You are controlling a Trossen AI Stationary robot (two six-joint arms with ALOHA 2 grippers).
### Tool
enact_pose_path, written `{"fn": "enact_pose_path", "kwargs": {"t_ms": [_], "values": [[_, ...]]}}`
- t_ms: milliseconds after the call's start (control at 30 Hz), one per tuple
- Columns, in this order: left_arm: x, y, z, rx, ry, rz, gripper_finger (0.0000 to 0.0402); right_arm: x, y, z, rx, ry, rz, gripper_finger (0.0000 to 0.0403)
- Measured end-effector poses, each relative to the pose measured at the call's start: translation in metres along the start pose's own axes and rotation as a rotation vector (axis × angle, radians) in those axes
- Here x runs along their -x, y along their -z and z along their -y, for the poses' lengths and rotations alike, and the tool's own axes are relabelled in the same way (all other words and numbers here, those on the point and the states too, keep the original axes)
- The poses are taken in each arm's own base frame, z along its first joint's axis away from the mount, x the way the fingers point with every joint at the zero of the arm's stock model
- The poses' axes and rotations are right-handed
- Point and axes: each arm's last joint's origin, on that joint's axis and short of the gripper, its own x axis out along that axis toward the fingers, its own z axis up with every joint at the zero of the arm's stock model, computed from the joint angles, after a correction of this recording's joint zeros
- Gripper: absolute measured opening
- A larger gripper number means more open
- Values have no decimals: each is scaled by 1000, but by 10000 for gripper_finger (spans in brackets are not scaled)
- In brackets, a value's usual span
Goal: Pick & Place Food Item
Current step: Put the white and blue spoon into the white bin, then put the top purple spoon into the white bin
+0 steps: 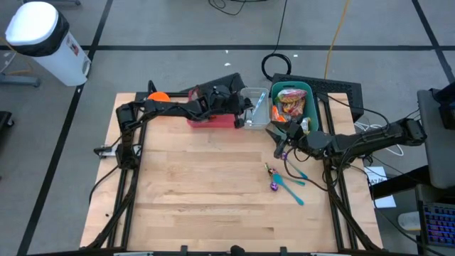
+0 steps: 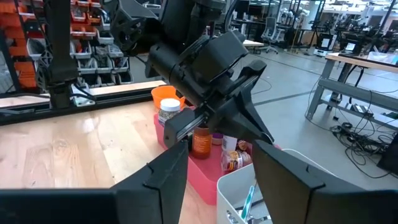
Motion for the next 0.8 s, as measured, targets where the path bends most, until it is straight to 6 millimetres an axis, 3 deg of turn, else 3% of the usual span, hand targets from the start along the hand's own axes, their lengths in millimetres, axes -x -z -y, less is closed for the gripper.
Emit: {"fn": "enact_pose_path", "kwargs": {"t_ms": [600,800], "values": [[-1,-2,7,-84,-50,-20,91,0,0,0,0,0,-1,169],[-1,-7,13,-155,-159,-52,151,0,0,0,0,0,-1,169]]}}
